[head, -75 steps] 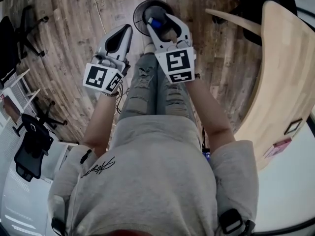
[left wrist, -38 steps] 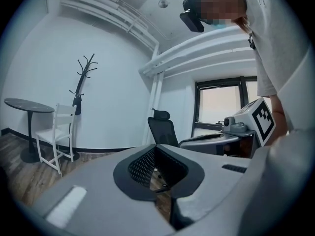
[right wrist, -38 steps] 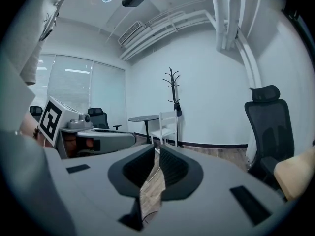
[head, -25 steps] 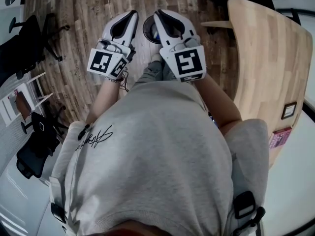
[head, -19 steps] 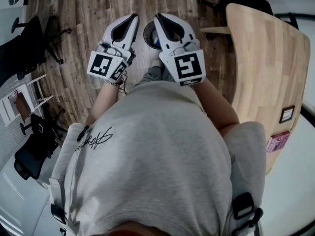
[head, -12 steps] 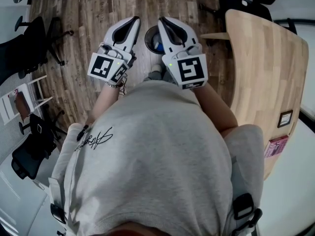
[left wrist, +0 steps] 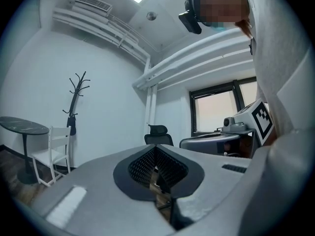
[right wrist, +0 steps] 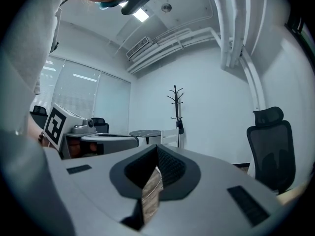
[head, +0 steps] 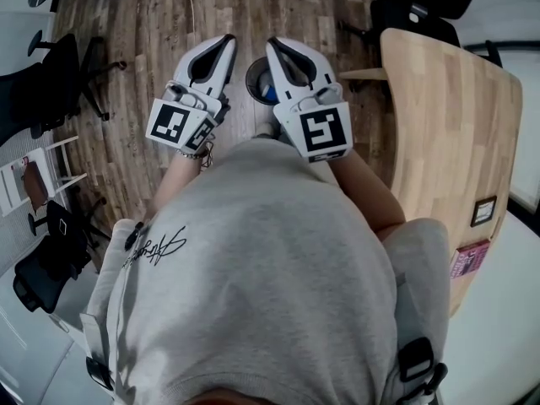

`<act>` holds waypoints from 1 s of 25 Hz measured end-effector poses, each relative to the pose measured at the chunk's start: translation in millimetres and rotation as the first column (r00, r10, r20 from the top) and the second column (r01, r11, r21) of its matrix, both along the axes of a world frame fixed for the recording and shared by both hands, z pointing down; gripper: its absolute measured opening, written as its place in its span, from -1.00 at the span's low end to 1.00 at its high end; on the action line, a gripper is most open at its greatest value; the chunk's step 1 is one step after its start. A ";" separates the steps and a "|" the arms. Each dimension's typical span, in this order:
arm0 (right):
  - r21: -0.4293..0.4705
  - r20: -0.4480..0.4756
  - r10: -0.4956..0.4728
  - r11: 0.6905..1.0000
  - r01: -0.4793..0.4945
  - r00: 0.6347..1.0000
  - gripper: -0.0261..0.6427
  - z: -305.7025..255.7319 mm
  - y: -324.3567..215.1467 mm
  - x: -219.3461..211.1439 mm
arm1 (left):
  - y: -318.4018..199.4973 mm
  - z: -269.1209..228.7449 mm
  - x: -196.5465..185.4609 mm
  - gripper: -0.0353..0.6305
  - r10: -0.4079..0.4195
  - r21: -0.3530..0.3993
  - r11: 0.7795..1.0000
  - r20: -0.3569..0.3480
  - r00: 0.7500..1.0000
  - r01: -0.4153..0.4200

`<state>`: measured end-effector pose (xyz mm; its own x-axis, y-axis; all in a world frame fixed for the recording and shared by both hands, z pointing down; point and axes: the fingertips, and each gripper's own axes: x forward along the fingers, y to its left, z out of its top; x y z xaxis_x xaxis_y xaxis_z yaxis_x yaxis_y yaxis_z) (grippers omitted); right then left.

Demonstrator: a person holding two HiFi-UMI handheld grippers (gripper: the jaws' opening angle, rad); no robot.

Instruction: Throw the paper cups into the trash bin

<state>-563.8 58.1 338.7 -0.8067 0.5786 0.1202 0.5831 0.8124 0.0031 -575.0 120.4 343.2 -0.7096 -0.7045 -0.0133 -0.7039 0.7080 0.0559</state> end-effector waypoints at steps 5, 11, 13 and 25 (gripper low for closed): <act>-0.019 0.005 0.013 1.000 -0.012 1.000 -0.89 -5.3 -4.0 0.1 | -1.4 -3.8 2.5 -0.88 0.002 -0.006 1.000 0.011 1.000 -0.002; -0.013 0.050 0.017 1.000 -0.016 0.999 -0.89 -5.5 -7.9 -2.6 | -1.4 -3.8 4.9 -0.88 -0.006 -0.007 1.000 0.012 1.000 0.006; -0.002 0.022 0.021 1.000 -0.021 1.000 -0.89 -4.7 -6.6 -1.6 | 0.2 -2.9 5.3 -0.88 -0.009 -0.007 1.000 0.010 1.000 0.009; -0.019 0.035 0.038 0.999 -0.038 0.999 -0.89 -2.0 -1.3 -1.7 | 5.8 -3.7 6.3 -0.88 -0.009 -0.010 1.000 0.017 1.000 0.009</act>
